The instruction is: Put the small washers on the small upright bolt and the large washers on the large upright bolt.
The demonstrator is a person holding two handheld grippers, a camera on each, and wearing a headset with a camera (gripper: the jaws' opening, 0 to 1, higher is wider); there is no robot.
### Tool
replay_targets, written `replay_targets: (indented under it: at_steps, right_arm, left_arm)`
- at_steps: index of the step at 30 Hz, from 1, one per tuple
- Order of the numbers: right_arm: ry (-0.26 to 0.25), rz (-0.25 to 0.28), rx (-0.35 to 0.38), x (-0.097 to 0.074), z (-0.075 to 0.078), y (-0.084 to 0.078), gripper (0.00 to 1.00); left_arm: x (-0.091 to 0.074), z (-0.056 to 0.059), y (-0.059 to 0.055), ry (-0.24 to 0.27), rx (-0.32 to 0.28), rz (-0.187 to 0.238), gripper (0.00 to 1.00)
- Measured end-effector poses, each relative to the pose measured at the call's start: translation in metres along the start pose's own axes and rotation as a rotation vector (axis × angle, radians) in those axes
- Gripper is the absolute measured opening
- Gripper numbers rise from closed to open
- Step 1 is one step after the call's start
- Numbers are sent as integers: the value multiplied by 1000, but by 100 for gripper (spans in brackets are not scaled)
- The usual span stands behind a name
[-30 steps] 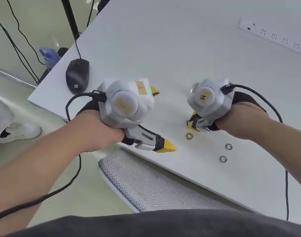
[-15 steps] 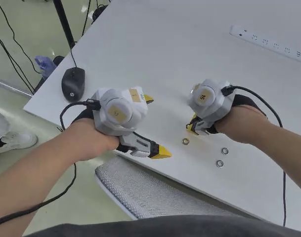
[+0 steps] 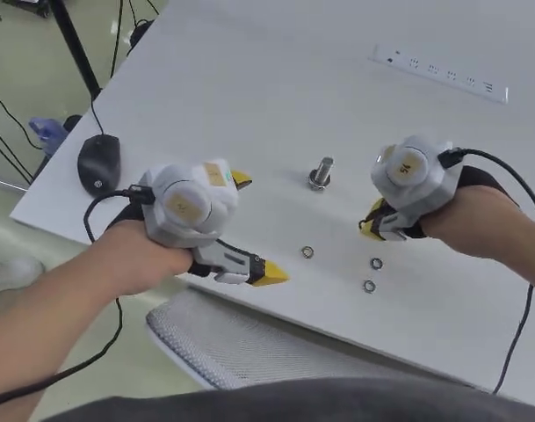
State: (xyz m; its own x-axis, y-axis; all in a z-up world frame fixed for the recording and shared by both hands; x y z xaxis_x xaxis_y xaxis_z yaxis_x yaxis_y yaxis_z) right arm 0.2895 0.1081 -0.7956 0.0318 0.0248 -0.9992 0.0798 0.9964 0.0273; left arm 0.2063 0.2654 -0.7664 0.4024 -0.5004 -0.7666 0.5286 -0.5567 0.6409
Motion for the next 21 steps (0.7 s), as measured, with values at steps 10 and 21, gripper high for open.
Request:
replay_targets:
  at_steps: [10, 21]
  right_arm:
    - [-6, -24, 93, -4, 1, -51, 12]
    - [-14, -25, 197, -6, 24, -80, 12]
  left_arm:
    - [3, 3, 3, -19, 5, 2, 88]
    - [1, 3, -2, -16, -15, -10, 87]
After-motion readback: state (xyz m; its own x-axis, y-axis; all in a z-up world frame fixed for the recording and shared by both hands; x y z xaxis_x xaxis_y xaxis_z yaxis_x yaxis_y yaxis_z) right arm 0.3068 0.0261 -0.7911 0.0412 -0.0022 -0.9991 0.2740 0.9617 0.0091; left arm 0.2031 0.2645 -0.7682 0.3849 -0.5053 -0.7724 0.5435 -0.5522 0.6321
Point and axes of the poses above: the centre of the closed fingertips' face, and the gripper's own axes: x roughly forward along the fingers, z roughly to its right, y roughly out of its top, the point moved 3 cm from there along -x, roughly backward along the fingers, and after that the axes turned 15 degrees about -z, right-handed, at the moved point
